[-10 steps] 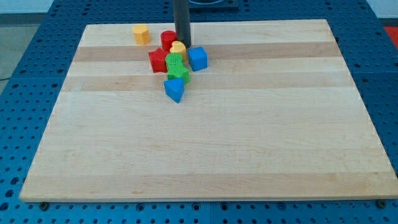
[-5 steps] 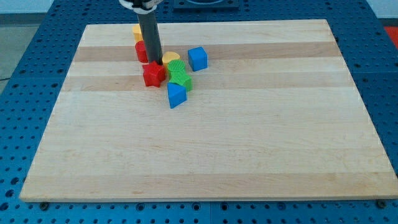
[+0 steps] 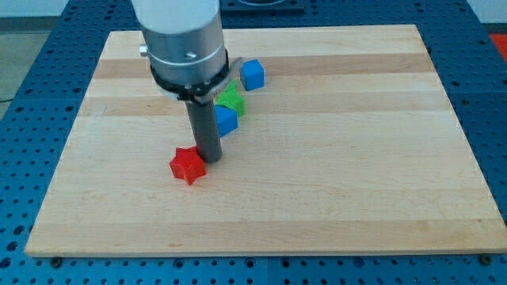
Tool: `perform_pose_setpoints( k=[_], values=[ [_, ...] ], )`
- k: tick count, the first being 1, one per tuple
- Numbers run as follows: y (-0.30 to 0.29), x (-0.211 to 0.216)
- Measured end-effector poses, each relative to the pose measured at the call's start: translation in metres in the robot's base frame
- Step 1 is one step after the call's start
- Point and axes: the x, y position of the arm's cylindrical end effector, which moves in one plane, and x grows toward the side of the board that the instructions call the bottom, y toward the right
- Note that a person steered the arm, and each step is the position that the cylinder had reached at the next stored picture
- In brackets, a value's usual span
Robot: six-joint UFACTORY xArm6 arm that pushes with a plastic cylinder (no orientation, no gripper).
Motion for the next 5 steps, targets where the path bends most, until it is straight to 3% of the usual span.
perform_pose_setpoints(
  k=[1,3,4,5],
  values=[
    [0.002,-0.043],
    [0.112,-0.072],
    [0.141,-0.067],
    [0.106,-0.027]
  ],
)
